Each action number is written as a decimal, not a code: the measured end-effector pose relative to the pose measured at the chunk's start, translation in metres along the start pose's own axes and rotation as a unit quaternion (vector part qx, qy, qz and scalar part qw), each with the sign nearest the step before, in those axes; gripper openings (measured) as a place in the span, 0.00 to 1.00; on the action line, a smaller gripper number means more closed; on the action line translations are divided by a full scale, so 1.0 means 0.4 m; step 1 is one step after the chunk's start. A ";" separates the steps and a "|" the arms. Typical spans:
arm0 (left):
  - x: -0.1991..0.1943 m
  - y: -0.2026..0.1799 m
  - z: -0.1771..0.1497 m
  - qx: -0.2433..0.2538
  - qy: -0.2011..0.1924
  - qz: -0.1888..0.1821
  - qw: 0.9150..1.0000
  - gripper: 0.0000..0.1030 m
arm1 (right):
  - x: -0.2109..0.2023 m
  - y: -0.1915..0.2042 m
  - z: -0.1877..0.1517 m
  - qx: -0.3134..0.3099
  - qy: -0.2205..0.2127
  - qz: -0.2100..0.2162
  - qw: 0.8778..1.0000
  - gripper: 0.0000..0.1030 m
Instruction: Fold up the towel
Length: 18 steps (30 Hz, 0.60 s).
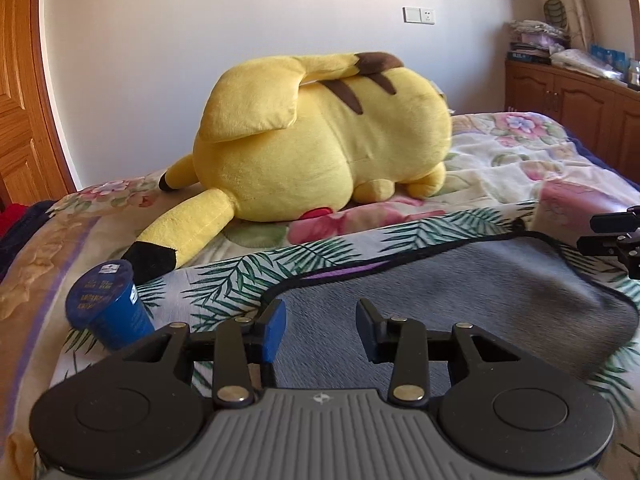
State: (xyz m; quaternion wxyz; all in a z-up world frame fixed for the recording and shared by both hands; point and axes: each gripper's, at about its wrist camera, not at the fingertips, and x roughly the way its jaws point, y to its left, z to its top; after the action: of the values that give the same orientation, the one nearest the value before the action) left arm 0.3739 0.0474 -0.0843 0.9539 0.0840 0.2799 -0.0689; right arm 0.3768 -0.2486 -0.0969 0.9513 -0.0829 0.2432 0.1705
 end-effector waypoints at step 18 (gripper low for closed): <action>-0.284 -0.050 0.003 -0.013 -0.005 -0.012 1.000 0.42 | -0.272 0.033 0.062 0.018 -0.011 0.007 1.000 0.39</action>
State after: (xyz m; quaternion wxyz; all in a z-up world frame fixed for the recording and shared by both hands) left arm 0.2763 0.0372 -0.0237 0.9553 0.0681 0.2772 -0.0773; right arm 0.2933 -0.2611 -0.0228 0.9539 -0.0623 0.2364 0.1741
